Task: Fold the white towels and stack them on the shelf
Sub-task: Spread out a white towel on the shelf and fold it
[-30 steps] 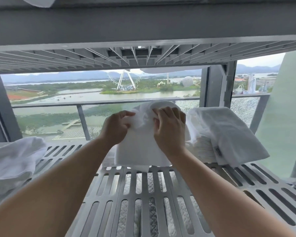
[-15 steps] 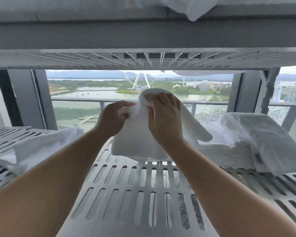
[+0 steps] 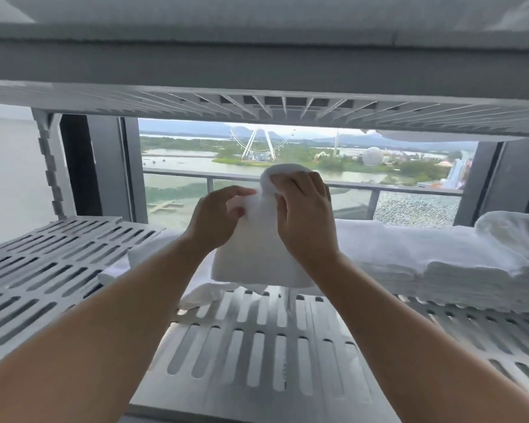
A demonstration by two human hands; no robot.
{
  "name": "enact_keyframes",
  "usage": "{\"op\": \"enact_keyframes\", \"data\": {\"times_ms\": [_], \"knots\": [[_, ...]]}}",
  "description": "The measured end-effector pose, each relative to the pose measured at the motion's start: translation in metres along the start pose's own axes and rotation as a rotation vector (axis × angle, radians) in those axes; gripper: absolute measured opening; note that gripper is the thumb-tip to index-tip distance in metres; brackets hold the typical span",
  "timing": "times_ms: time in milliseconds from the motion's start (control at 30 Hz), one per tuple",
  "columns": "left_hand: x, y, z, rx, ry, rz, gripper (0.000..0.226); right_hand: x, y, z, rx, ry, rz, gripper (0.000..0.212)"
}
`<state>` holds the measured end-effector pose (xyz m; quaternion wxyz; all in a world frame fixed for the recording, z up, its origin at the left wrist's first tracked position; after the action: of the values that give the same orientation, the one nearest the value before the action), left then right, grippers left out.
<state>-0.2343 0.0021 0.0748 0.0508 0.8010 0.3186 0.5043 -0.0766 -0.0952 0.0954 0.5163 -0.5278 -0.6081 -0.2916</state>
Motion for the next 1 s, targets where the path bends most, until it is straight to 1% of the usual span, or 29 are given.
{"op": "enact_keyframes", "data": {"times_ms": [167,333,567,800,900,1000], "knots": [[0.002,-0.028,-0.013,-0.002,-0.014,0.027,0.037,-0.002,-0.022,0.022,-0.017,-0.010,0.030,0.026],[0.005,-0.043,-0.008,-0.036,-0.017,0.028,0.036,-0.001,-0.021,0.033,-0.041,-0.039,0.064,0.025],[0.011,-0.051,0.019,-0.050,-0.058,0.017,0.035,-0.009,0.007,0.048,-0.091,-0.038,0.122,0.018],[0.008,-0.064,0.046,0.007,-0.154,0.022,0.034,-0.038,0.036,0.066,-0.106,-0.172,0.246,0.024],[0.006,-0.061,0.057,0.008,-0.196,0.036,0.035,-0.044,0.048,0.066,-0.117,-0.191,0.301,0.025],[0.006,-0.055,0.066,-0.031,-0.215,0.043,0.035,-0.046,0.053,0.060,-0.131,-0.177,0.292,0.024]]}}
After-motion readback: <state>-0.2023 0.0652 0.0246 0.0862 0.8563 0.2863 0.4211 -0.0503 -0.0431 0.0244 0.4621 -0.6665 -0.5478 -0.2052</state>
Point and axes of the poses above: each hand's wrist, its own x-axis towards the middle knuckle, its own z-axis out of the palm, y = z × x, the point moved 4 cm from there along x, towards the middle knuckle, and after that the axes turned 12 degrees about z, right-handed, at the moved point
